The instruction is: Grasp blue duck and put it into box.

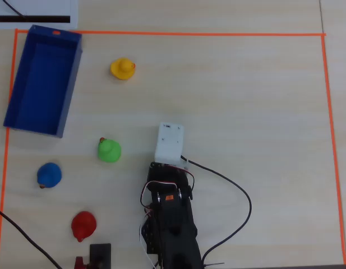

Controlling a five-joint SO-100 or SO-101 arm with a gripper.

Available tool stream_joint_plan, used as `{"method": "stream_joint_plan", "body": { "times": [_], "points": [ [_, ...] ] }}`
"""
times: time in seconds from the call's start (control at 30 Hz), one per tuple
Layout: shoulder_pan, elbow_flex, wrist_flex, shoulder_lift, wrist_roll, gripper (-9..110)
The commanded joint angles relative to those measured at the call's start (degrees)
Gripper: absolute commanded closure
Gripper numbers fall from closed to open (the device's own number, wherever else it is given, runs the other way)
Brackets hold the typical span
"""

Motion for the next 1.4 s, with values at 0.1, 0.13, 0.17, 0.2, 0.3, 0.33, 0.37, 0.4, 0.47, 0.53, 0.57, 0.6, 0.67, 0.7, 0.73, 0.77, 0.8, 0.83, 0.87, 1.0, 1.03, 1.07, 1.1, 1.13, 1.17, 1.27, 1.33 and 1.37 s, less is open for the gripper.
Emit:
{"method": "stream_joint_plan", "body": {
  "times": [0.1,0.13,0.17,0.2,0.3,0.33,0.37,0.4,0.47,0.53,0.57,0.6,0.67,0.7,0.73,0.77,0.8,0.83,0.87,1.0,1.03,1.07,1.1,1.13,1.17,1.27,1.33,1.37],
  "points": [
    [0.2,-0.2,1.1,-0.6,0.4,97],
    [0.2,-0.2,1.1,-0.6,0.4,97],
    [0.2,-0.2,1.1,-0.6,0.4,97],
    [0.2,-0.2,1.1,-0.6,0.3,97],
    [0.1,-0.2,1.1,-0.6,0.0,101],
    [0.1,-0.2,1.1,-0.6,0.0,101],
    [0.2,-0.2,1.1,-0.6,0.0,101],
    [0.2,-0.2,1.1,-0.6,0.0,101],
    [0.5,-0.2,1.1,-0.6,-0.7,101],
    [0.2,-0.2,1.1,-0.6,-2.5,101],
    [0.1,-0.2,1.1,-0.6,-2.8,99],
    [0.1,-0.3,0.6,-0.6,-2.8,98],
    [0.8,-2.3,-0.2,-2.0,-2.8,96],
    [1.2,-4.9,-0.6,-4.7,-2.8,95],
    [1.5,-8.7,-0.8,-8.4,-2.7,94],
    [1.6,-13.4,-0.6,-13.1,-2.4,92],
    [1.4,-19.2,0.4,-18.4,-1.7,88],
    [0.6,-25.8,1.9,-23.4,-0.6,85],
    [-0.4,-32.9,3.6,-28.5,1.1,82],
    [-9.6,-60.7,13.9,-46.0,10.5,74],
    [-13.1,-67.0,16.9,-50.3,13.1,74],
    [-16.7,-72.5,19.2,-54.4,15.7,73],
    [-20.1,-77.9,21.0,-58.6,18.5,73],
    [-23.5,-82.8,22.8,-62.8,21.2,73],
    [-26.8,-87.3,24.1,-66.8,23.9,73],
    [-36.0,-96.2,26.0,-76.5,30.2,73],
    [-41.8,-98.0,26.0,-81.3,33.0,73],
    [-44.6,-98.4,25.9,-83.8,34.3,73]
  ]
}}
